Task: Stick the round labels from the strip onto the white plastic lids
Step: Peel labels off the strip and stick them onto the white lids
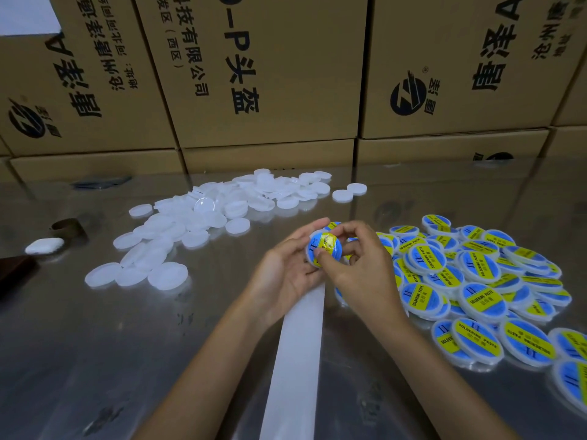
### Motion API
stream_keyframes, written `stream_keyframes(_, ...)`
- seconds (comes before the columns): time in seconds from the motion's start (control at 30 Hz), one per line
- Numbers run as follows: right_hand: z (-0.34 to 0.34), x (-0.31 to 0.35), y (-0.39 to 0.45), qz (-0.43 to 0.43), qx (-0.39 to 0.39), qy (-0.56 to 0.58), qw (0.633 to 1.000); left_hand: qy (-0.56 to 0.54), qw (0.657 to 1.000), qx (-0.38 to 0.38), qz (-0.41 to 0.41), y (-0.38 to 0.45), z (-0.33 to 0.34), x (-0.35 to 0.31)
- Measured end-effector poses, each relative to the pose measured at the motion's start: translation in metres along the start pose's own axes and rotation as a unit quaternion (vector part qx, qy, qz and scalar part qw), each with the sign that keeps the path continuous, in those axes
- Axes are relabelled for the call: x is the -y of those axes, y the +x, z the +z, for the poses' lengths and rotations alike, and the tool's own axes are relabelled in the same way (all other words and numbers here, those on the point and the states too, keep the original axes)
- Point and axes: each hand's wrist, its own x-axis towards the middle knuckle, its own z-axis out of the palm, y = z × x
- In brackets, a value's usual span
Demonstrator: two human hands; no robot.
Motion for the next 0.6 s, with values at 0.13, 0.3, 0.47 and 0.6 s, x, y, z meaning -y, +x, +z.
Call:
stream_keyframes(0.13,-0.0038,-0.0026,0.0016,-0.019,-0.024,-0.049,0.998,-0.059,0.998,-0.008,0.002,-0.0010,0.0012,-0.0026)
stream_keyframes(0.3,-0.0036,-0.0041,0.0010,-0.034,-0.004,-0.066,0.997,-0.087,0.996,-0.012,0.001,-0.0014,0.0021,-0.0021)
stream_keyframes(0.47,-0.0035,-0.0026,0.0022,-0.068,-0.020,-0.045,0.996,-0.077,0.997,0.008,0.008,-0.0035,0.0038,-0.0020)
stream_keyframes(0.6,-0.0070,-0.0026,0.0035,-0.055,-0.038,-0.003,0.998,-0.041,0.999,0.033,0.012,-0.0037,0.0034,-0.0005)
